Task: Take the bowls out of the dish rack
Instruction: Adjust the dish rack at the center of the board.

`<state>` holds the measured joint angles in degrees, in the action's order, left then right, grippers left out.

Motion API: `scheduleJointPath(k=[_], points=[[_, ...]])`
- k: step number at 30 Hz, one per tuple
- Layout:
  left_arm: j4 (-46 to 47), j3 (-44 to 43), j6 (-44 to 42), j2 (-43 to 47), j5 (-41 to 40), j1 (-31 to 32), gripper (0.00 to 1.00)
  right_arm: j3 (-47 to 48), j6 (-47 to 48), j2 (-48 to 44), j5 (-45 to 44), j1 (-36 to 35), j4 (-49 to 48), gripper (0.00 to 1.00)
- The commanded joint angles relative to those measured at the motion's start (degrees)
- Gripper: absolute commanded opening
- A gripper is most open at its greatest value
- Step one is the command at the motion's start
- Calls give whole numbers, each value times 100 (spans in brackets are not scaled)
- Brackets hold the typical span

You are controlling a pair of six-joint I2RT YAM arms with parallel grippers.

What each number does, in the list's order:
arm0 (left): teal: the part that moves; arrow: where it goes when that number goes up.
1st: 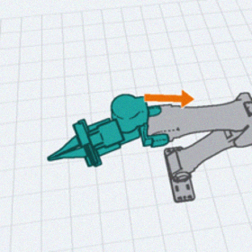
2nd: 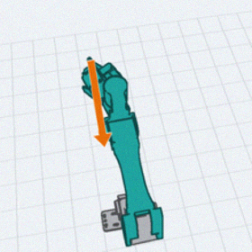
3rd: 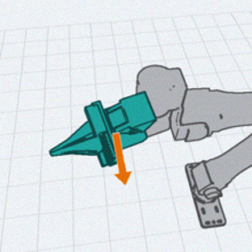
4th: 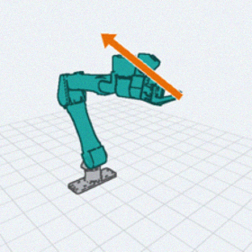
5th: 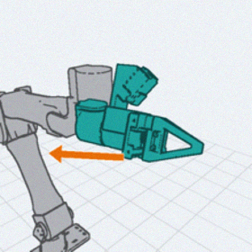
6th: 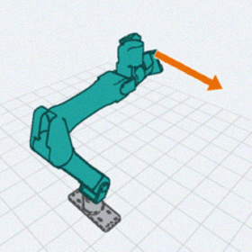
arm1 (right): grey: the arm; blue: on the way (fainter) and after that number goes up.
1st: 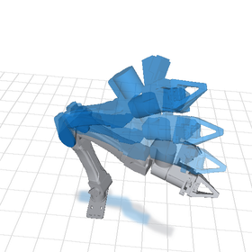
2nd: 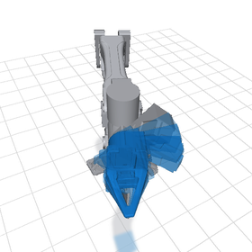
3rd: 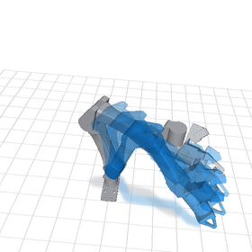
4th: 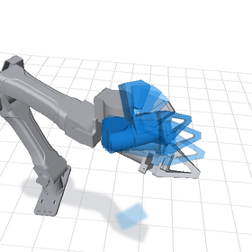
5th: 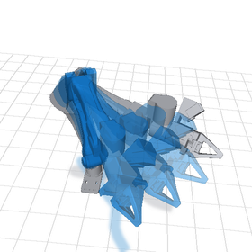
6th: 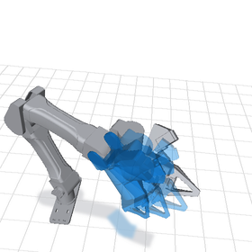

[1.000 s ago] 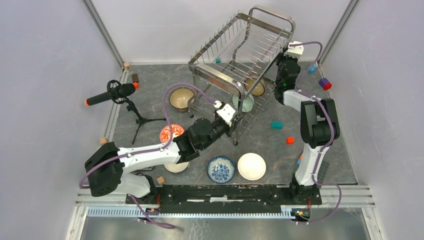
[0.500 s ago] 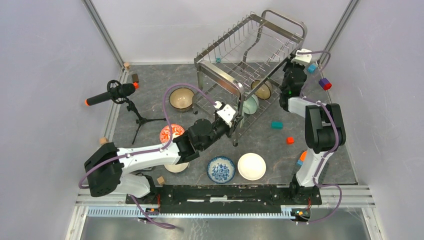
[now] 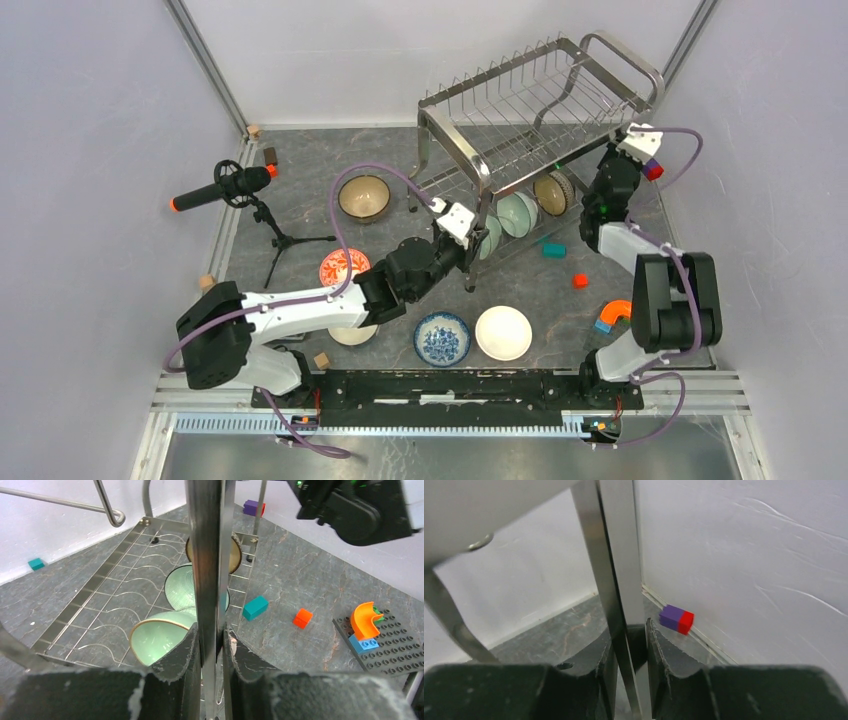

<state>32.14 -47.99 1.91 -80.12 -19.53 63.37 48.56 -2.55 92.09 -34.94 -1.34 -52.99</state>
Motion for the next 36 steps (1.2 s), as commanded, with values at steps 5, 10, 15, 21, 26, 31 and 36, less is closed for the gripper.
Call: scheduleJointPath(k=[5,10,15,21,26,31,36], points=[[-579,-461,230,-446,-632,-435,2,-896,-1179,-1288,66,-605,1561,2],[-764,-634,160,-508,-690,-839,2,-1375,-1529,-1770,-41,-887,2049,1],[-790,-639,125,-529,-757,-1191,2,-2051,-1783,-2325,-8,-955,1939,1],[-894,-487,55,-402,-956,-1318,2,-2333,-1440,-2757,-116,-942,1393,35],[-1074,-196,189,-61,-1152,-1405,2,-2493,-1396,-2582,-94,-642,333,63],[-1425,-38,344,256,-841,-1407,2,-2127,-1395,-1675,563,-279,-569,85],[-1675,34,328,460,-526,-1407,2,-1323,-767,-757,925,-235,-1054,98]])
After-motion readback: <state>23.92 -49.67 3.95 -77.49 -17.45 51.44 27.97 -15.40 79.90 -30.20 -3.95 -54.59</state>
